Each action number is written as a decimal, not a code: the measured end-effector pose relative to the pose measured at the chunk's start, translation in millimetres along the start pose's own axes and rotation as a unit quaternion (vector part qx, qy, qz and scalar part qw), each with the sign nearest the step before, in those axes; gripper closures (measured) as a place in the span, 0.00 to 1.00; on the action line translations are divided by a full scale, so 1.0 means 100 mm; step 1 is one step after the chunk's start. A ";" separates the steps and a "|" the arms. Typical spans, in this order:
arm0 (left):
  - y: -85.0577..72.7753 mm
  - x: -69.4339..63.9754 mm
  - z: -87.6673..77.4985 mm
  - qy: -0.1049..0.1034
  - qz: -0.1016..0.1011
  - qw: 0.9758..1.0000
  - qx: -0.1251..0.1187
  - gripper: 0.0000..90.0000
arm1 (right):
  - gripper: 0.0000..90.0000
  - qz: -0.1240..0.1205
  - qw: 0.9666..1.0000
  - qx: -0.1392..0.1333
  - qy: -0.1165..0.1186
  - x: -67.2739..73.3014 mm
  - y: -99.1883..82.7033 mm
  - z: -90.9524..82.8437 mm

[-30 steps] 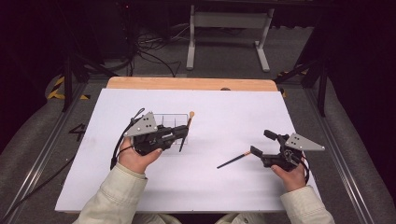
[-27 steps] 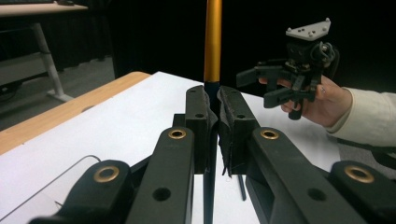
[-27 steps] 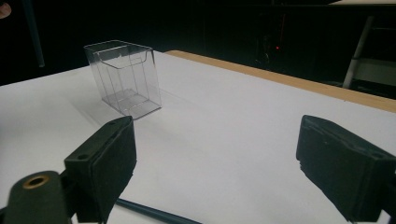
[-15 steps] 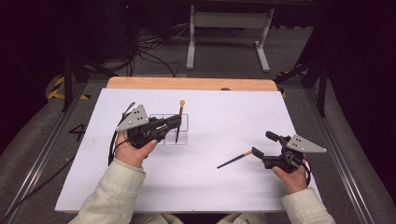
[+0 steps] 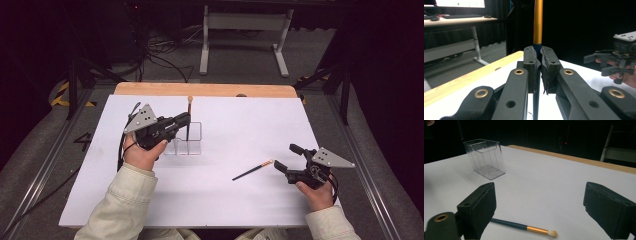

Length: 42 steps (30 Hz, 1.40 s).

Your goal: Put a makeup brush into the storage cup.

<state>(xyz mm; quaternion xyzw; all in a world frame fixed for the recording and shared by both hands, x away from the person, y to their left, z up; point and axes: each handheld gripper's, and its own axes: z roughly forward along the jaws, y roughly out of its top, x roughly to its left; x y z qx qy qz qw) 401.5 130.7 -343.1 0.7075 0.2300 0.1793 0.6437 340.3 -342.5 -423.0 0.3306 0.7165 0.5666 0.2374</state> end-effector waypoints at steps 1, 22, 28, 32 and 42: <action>0.00 0.02 0.00 0.004 -0.001 1.000 -0.002 0.92 | 0.13 0.001 1.000 0.001 -0.002 0.00 0.00 -0.01; -0.07 0.21 0.05 0.075 0.006 0.997 -0.018 0.92 | 0.13 -0.003 1.000 0.002 0.000 0.00 -0.01 0.00; -0.13 0.25 0.09 0.082 0.006 0.996 -0.020 0.92 | 0.12 -0.002 1.000 0.002 -0.002 0.00 -0.01 -0.01; -0.19 0.29 0.09 0.085 0.002 0.996 -0.013 0.92 | 0.12 -0.003 1.000 0.002 -0.001 0.01 -0.01 -0.01; -0.30 0.34 0.09 0.083 -0.003 0.997 -0.001 0.92 | 0.12 -0.002 1.000 0.003 0.000 0.01 0.00 -0.01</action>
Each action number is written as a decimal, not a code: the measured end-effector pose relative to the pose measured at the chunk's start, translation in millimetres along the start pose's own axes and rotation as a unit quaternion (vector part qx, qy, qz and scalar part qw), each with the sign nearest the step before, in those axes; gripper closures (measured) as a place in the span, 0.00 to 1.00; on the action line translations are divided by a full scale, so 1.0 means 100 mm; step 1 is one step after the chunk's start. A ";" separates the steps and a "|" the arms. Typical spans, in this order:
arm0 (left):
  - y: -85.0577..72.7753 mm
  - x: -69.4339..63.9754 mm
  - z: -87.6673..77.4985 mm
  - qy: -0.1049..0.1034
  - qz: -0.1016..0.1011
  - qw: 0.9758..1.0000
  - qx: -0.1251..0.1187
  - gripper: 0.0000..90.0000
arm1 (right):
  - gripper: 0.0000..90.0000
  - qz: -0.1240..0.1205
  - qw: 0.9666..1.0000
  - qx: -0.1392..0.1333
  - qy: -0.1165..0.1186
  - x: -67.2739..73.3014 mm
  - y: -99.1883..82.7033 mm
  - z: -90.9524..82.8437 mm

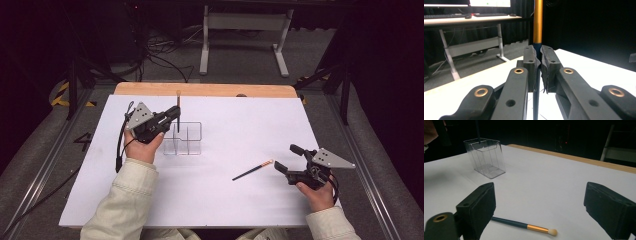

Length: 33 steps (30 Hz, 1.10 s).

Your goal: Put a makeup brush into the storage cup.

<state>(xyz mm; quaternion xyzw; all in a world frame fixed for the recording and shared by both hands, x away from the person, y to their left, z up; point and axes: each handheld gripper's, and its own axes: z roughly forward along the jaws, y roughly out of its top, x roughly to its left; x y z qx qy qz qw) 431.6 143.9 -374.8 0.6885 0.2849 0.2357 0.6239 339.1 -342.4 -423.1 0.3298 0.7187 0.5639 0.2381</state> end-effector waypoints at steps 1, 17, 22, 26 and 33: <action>-0.01 0.00 0.00 -0.001 -0.002 1.000 0.002 0.92 | 0.12 -0.002 1.000 0.000 0.001 0.00 0.00 0.00; -0.12 0.02 0.02 -0.015 -0.012 0.999 0.029 0.92 | 0.12 0.000 1.000 0.001 0.009 0.00 0.01 0.03; -0.14 0.02 0.04 -0.016 -0.018 0.999 0.038 0.92 | 0.12 0.000 1.000 -0.001 0.009 0.00 0.01 0.03; -0.17 0.03 0.05 -0.021 -0.025 0.999 0.043 0.92 | 0.12 0.000 1.000 -0.001 0.010 0.00 0.01 0.03; -0.20 0.03 0.05 -0.024 -0.029 0.998 0.054 0.92 | 0.12 0.000 1.000 -0.001 0.009 -0.01 0.01 0.02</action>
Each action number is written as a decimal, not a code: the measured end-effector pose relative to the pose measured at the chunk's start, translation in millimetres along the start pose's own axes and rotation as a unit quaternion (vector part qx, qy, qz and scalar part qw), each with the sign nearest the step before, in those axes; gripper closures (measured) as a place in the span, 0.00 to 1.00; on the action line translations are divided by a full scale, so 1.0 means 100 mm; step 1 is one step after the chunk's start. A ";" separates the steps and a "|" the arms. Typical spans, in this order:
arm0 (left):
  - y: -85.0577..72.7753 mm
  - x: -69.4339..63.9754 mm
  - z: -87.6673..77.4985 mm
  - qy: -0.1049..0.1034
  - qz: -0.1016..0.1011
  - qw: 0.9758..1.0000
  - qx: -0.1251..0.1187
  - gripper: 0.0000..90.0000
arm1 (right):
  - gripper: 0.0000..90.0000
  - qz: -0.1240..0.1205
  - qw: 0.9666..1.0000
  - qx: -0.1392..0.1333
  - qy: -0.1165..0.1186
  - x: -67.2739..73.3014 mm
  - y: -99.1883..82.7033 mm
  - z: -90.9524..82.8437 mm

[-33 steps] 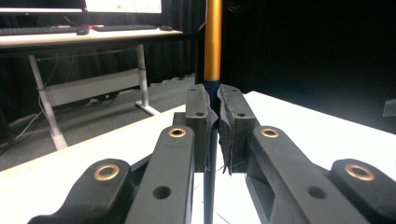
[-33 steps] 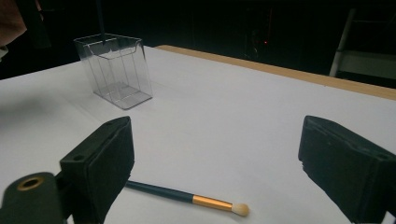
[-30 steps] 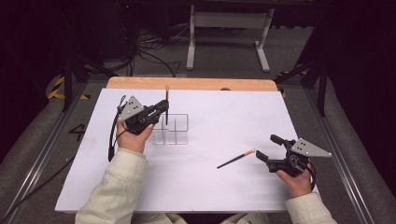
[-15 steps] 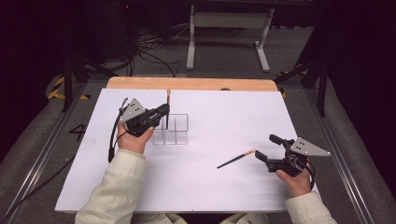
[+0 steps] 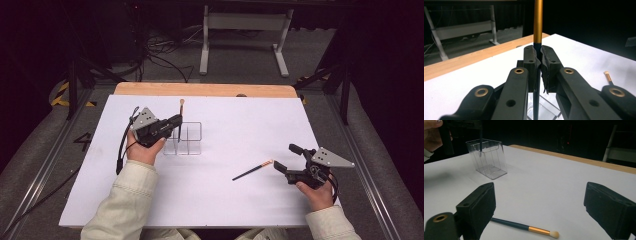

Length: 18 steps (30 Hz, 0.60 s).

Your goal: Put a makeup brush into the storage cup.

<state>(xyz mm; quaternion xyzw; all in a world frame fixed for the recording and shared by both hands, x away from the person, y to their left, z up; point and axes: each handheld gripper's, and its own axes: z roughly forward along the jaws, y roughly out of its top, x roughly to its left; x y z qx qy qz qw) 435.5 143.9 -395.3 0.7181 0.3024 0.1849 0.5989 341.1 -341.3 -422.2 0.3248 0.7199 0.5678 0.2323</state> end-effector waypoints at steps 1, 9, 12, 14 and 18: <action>0.00 0.00 0.00 0.000 0.000 1.000 0.000 0.92 | 0.12 0.000 1.000 0.000 0.000 0.00 0.00 0.00; -0.01 -0.01 0.01 -0.003 -0.001 1.000 0.009 0.92 | 0.12 -0.003 1.000 -0.001 0.000 0.00 0.01 0.00; 0.00 0.00 0.01 -0.005 -0.012 1.000 0.007 0.91 | 0.12 -0.003 1.000 -0.002 -0.002 0.00 0.02 -0.01; 0.01 0.00 0.01 -0.014 -0.021 1.000 -0.003 0.82 | 0.12 -0.006 1.000 -0.004 -0.002 0.00 0.02 -0.02; 0.03 -0.04 0.01 -0.014 -0.018 1.000 -0.008 0.73 | 0.12 -0.004 1.000 -0.003 -0.003 0.00 0.02 -0.02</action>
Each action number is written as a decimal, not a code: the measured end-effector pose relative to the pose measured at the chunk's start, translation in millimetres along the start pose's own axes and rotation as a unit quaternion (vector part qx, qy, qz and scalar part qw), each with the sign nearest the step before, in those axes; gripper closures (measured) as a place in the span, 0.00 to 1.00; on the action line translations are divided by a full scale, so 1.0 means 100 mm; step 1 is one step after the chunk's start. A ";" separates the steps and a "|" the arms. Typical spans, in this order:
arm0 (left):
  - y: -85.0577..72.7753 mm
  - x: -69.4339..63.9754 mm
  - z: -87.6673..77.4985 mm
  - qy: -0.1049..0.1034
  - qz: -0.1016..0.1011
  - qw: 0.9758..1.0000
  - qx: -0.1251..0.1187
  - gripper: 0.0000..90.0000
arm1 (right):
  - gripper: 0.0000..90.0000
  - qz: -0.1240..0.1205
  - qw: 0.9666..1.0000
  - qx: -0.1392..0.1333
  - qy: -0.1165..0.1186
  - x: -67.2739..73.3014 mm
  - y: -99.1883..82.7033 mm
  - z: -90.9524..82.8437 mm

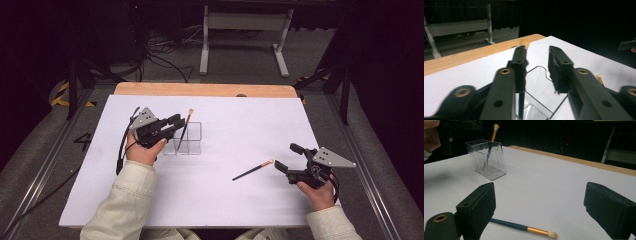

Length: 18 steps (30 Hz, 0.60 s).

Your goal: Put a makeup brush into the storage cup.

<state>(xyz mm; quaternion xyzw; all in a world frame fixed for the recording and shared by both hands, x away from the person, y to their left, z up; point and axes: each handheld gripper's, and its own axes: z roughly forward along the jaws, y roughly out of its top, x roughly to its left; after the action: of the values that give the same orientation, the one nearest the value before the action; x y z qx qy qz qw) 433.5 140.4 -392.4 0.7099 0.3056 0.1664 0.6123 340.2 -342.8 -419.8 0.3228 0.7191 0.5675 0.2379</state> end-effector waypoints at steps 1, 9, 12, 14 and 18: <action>0.01 -0.01 0.00 -0.002 -0.001 1.000 0.000 0.70 | 0.12 -0.002 1.000 -0.001 0.001 0.00 0.00 0.00; 0.06 -0.10 -0.05 -0.010 0.002 1.000 -0.016 0.46 | 0.11 -0.005 1.000 -0.002 -0.004 0.01 0.02 -0.01; 0.09 -0.13 -0.09 -0.005 0.010 1.000 -0.021 0.36 | 0.10 -0.006 1.000 -0.008 -0.001 0.02 0.04 -0.02; 0.10 -0.14 -0.11 0.002 0.016 1.000 -0.021 0.26 | 0.09 -0.007 1.000 -0.013 -0.001 0.03 0.07 -0.03; 0.11 -0.16 -0.17 0.014 -0.020 0.999 0.032 0.21 | 0.09 -0.011 1.000 -0.014 0.000 0.04 0.09 -0.03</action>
<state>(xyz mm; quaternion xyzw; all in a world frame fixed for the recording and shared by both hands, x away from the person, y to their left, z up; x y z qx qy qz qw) 413.9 142.5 -376.7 0.7209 0.3331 0.1542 0.5879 337.0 -340.7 -410.0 0.3115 0.7144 0.5751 0.2486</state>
